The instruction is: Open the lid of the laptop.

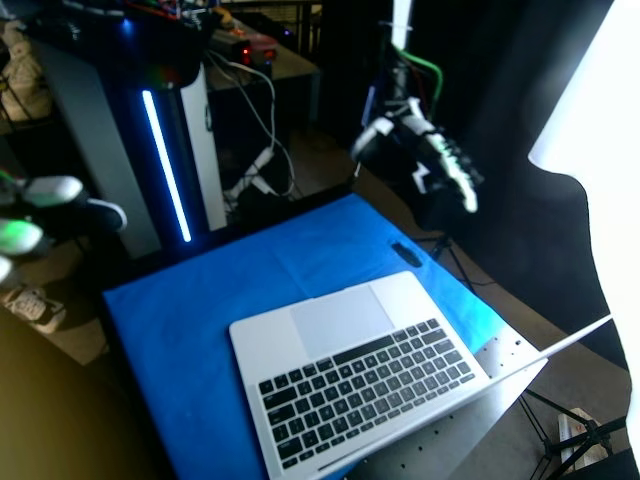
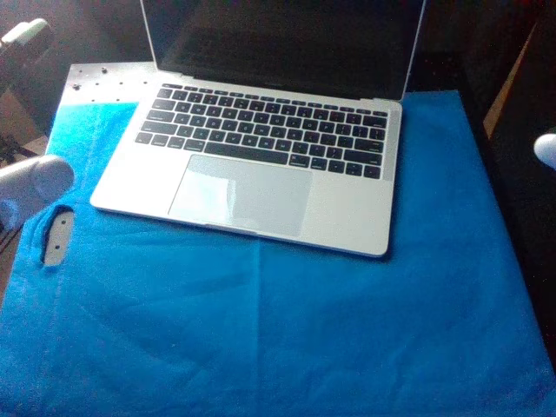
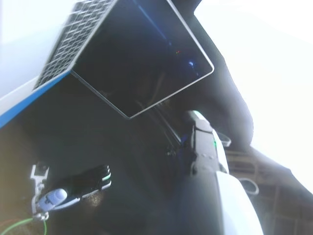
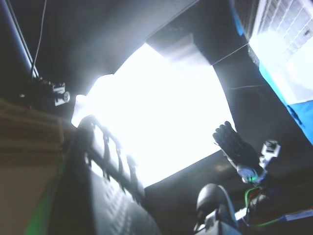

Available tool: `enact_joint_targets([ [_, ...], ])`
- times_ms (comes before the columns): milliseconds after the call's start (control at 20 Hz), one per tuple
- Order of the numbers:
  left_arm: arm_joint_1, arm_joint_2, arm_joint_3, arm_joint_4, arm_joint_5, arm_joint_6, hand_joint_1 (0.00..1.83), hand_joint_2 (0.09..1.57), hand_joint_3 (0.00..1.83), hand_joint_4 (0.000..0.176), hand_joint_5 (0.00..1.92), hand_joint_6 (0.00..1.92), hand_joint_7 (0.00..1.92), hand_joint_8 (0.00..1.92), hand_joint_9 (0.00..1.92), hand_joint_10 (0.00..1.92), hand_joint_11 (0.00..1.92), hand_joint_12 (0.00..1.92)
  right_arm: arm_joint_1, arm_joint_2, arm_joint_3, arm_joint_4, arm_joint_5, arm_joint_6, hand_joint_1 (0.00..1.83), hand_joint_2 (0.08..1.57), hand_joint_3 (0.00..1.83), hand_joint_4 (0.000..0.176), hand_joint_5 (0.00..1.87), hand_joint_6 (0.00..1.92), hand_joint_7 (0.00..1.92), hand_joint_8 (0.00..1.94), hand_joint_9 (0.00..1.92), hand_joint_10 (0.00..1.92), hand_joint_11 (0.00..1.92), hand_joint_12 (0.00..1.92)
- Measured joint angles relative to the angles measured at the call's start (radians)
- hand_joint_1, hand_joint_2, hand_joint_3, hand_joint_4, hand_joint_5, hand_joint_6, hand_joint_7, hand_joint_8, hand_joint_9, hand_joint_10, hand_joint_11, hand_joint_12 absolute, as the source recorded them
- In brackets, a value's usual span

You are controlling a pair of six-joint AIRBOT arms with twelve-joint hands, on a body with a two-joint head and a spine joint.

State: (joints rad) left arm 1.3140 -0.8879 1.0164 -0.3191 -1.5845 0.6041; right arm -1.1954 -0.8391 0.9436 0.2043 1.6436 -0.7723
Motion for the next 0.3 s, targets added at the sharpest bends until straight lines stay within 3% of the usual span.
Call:
enact_joint_targets([
  [50, 0.011, 0.005, -0.001, -0.013, -0.019, -0.005, 0.31, 1.17, 0.01, 0.057, 0.11, 0.01, 0.02, 0.00, 0.00, 0.00, 0.00, 0.00, -0.017, 0.001, 0.000, -0.007, 0.007, 0.000, 0.50, 1.07, 0.00, 0.076, 0.07, 0.01, 0.01, 0.00, 0.00, 0.00, 0.00, 0.00],
  [150, 0.013, 0.005, -0.002, -0.042, -0.019, -0.011, 0.33, 1.16, 0.00, 0.050, 0.09, 0.00, 0.00, 0.00, 0.00, 0.00, 0.00, 0.00, -0.031, 0.001, -0.001, 0.029, -0.008, 0.000, 0.47, 1.09, 0.01, 0.063, 0.06, 0.01, 0.02, 0.00, 0.00, 0.00, 0.01, 0.00],
  [200, 0.013, 0.005, -0.002, -0.042, -0.020, -0.012, 0.39, 1.13, 0.00, 0.030, 0.09, 0.00, 0.00, 0.00, 0.00, 0.00, 0.00, 0.00, -0.034, 0.001, -0.001, 0.049, -0.008, 0.000, 0.45, 1.10, 0.01, 0.056, 0.08, 0.01, 0.01, 0.00, 0.00, 0.00, 0.05, 0.02],
  [250, 0.013, 0.005, -0.002, -0.035, -0.020, -0.014, 0.39, 1.12, 0.00, 0.014, 0.10, 0.00, 0.00, 0.00, 0.00, 0.00, 0.00, 0.00, -0.034, 0.001, -0.001, 0.061, -0.004, 0.000, 0.44, 1.09, 0.00, 0.070, 0.08, 0.00, 0.02, 0.00, 0.00, 0.00, 0.03, 0.01],
  [300, 0.013, 0.005, -0.002, -0.025, -0.020, -0.015, 0.39, 1.12, 0.00, 0.014, 0.10, 0.00, 0.00, 0.00, 0.00, 0.00, 0.00, 0.00, -0.034, 0.001, -0.001, 0.064, -0.004, -0.001, 0.44, 1.09, 0.00, 0.070, 0.08, 0.00, 0.02, 0.00, 0.00, 0.00, 0.03, 0.01],
])
